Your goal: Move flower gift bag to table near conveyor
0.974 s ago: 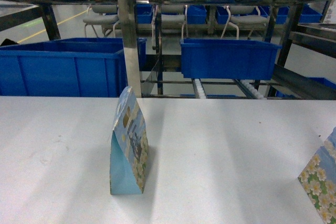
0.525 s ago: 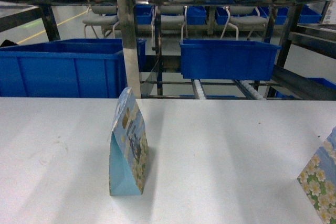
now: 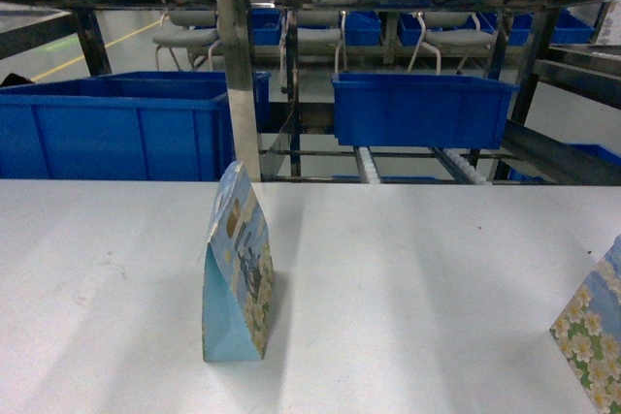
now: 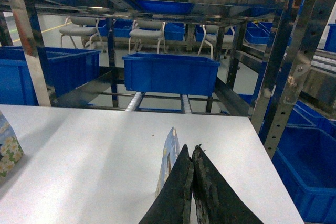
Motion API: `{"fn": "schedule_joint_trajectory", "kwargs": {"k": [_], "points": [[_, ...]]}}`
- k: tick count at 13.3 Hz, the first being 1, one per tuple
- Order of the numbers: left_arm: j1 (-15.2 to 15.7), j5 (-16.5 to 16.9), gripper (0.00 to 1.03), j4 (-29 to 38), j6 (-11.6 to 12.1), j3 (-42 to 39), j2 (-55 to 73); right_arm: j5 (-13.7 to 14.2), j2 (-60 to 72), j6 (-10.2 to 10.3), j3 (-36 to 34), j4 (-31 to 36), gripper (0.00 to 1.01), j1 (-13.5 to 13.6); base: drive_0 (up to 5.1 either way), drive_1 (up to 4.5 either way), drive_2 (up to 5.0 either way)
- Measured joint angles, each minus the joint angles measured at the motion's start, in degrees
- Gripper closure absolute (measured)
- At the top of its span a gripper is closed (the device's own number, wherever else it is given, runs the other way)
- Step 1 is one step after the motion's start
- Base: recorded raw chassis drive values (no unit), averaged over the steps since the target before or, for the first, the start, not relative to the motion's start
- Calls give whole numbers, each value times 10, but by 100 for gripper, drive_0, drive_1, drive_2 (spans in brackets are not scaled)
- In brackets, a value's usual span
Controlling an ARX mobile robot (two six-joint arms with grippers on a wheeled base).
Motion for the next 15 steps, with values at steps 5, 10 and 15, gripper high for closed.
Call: {"fn": "schedule_joint_trajectory", "kwargs": {"k": [5, 10, 15], "points": [[0, 0, 101, -136, 0, 0, -126, 0, 0, 0, 0, 0, 99, 0, 0, 0, 0], [0, 0, 101, -136, 0, 0, -127, 0, 0, 0, 0, 0, 99, 0, 0, 0, 0], [0, 0, 65, -136, 0, 0, -127, 0, 0, 0, 0, 0, 69, 0, 0, 0, 0]]}}
